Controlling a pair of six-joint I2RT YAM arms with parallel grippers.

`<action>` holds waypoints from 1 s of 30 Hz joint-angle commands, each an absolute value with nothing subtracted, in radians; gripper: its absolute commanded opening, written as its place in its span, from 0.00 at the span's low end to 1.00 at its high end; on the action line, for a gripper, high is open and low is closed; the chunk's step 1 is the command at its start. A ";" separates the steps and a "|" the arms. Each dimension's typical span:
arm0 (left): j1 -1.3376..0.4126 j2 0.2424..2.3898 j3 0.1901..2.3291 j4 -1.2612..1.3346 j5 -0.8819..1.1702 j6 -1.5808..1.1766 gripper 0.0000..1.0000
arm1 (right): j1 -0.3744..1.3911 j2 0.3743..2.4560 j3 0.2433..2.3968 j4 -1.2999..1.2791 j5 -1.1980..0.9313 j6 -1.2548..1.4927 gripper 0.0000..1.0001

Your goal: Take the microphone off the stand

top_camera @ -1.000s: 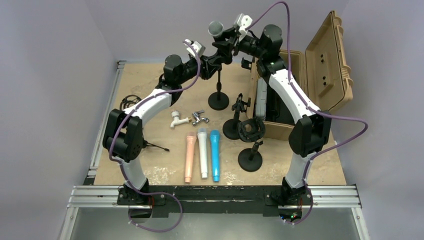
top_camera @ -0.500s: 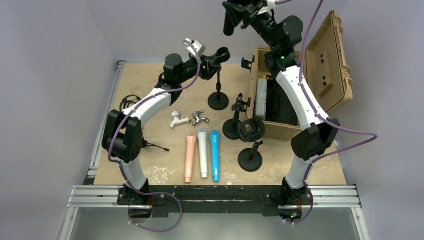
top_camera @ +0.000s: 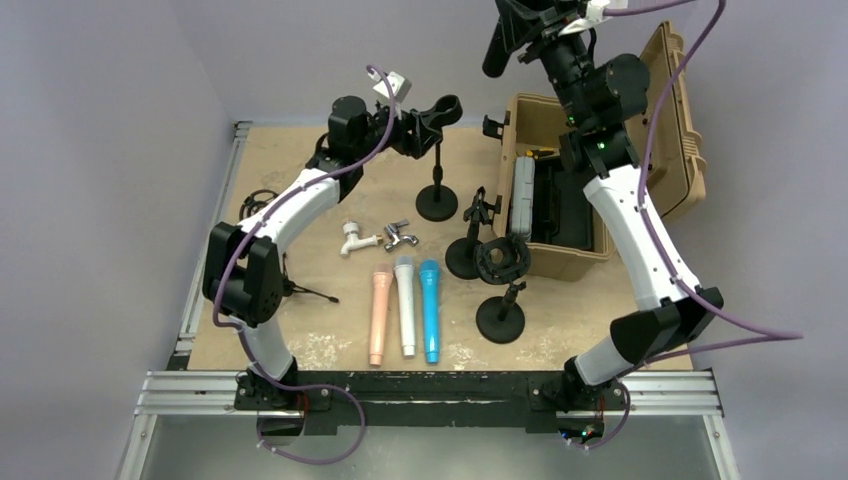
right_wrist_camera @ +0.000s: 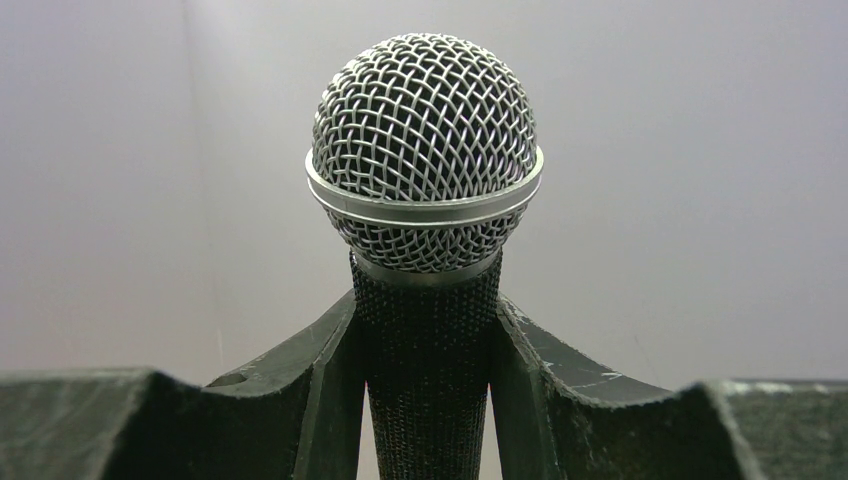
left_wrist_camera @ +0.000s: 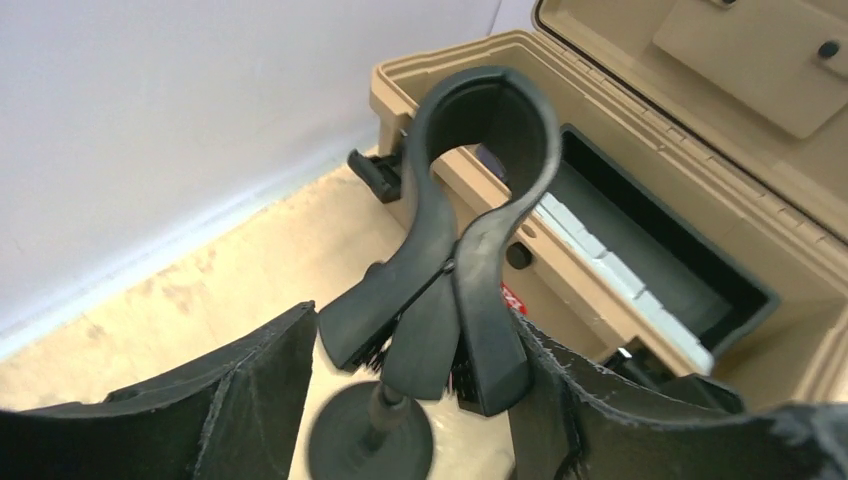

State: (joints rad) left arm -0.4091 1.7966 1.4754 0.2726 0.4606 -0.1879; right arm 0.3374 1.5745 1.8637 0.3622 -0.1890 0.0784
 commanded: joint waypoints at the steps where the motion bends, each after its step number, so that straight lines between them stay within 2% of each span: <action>1: -0.410 1.741 1.539 0.143 0.453 -0.288 0.74 | 0.336 1.458 1.740 0.367 -0.091 0.042 0.00; 2: -0.410 1.735 1.540 0.147 0.458 -0.306 0.81 | 0.336 1.440 1.710 0.369 -0.094 0.047 0.00; 4: -0.410 1.726 1.543 0.147 0.469 -0.332 0.88 | 0.336 1.406 1.660 0.369 -0.112 0.062 0.00; 8: -0.407 1.698 1.544 0.130 0.462 -0.381 0.94 | 0.335 1.351 1.573 0.377 -0.153 0.098 0.00; 17: -0.339 1.705 1.647 0.030 0.499 -0.628 0.94 | 0.336 1.273 1.517 0.390 -0.171 0.106 0.00; 25: -0.327 1.839 1.860 -0.106 0.555 -0.634 0.90 | 0.336 1.232 1.482 0.414 -0.181 0.096 0.00; 30: -0.327 1.891 1.893 -0.103 0.557 -0.627 0.85 | 0.335 1.222 1.476 0.413 -0.182 0.085 0.00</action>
State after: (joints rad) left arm -0.3283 1.8500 1.8538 -0.0776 0.5323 -0.6144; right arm 0.3374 1.2499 1.4796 0.3565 -0.1749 0.0937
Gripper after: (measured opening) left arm 0.868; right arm 0.400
